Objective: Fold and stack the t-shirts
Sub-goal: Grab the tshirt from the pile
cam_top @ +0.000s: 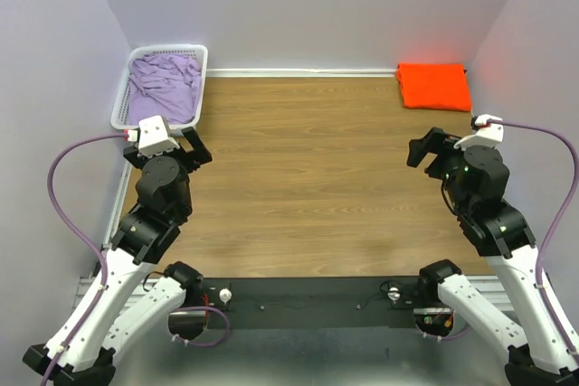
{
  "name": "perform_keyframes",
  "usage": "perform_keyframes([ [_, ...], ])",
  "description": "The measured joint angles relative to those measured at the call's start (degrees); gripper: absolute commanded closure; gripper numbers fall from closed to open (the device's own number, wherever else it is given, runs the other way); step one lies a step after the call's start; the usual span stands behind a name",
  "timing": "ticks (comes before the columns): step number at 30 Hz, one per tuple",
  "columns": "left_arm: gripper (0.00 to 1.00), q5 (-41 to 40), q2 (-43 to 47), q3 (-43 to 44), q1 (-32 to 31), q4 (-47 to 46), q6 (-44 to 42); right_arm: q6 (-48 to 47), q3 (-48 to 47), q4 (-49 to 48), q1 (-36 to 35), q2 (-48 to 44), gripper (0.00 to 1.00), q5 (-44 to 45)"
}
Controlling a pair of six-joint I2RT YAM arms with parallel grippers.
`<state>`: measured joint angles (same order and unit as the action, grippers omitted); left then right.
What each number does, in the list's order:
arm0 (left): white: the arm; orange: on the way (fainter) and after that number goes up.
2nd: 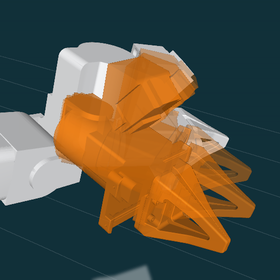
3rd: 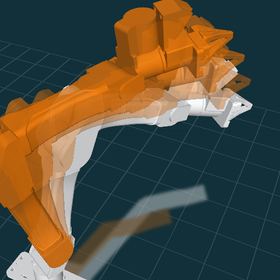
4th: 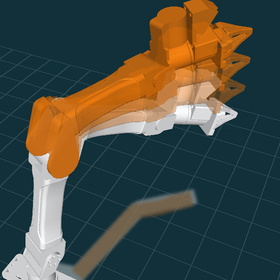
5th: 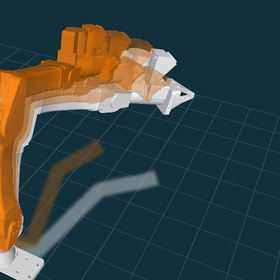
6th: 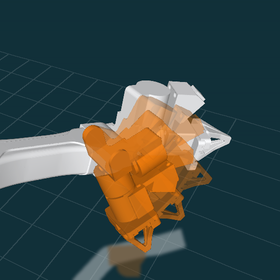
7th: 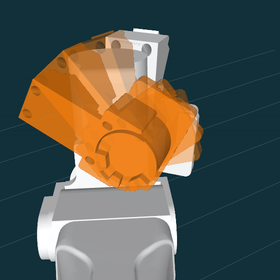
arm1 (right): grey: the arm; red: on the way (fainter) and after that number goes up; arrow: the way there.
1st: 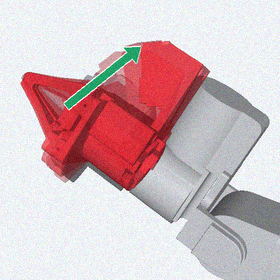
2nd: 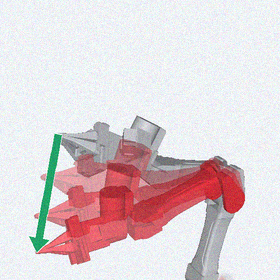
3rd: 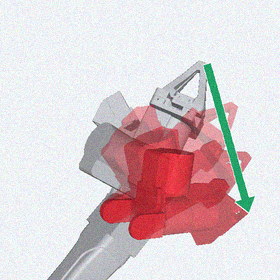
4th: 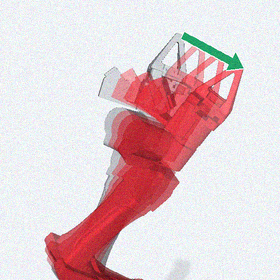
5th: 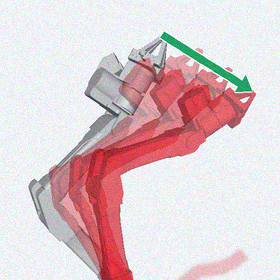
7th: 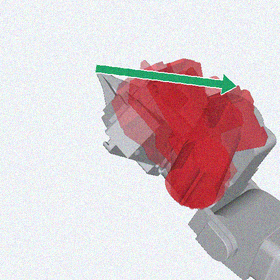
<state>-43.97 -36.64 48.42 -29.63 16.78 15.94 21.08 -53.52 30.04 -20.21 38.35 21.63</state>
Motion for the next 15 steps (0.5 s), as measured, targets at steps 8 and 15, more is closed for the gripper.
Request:
perform_keyframes([
  [8, 0.01, 0.15, -3.63, 0.15, 0.00, -2.25, 0.42, -0.15, 0.00, -0.39, 0.00, 1.81, 0.00, -0.33],
  [15, 0.01, 3.23, -17.09, 4.46, 0.02, -1.66, 1.66, -0.20, 0.00, -0.42, -0.07, 4.81, 0.00, -3.80],
])
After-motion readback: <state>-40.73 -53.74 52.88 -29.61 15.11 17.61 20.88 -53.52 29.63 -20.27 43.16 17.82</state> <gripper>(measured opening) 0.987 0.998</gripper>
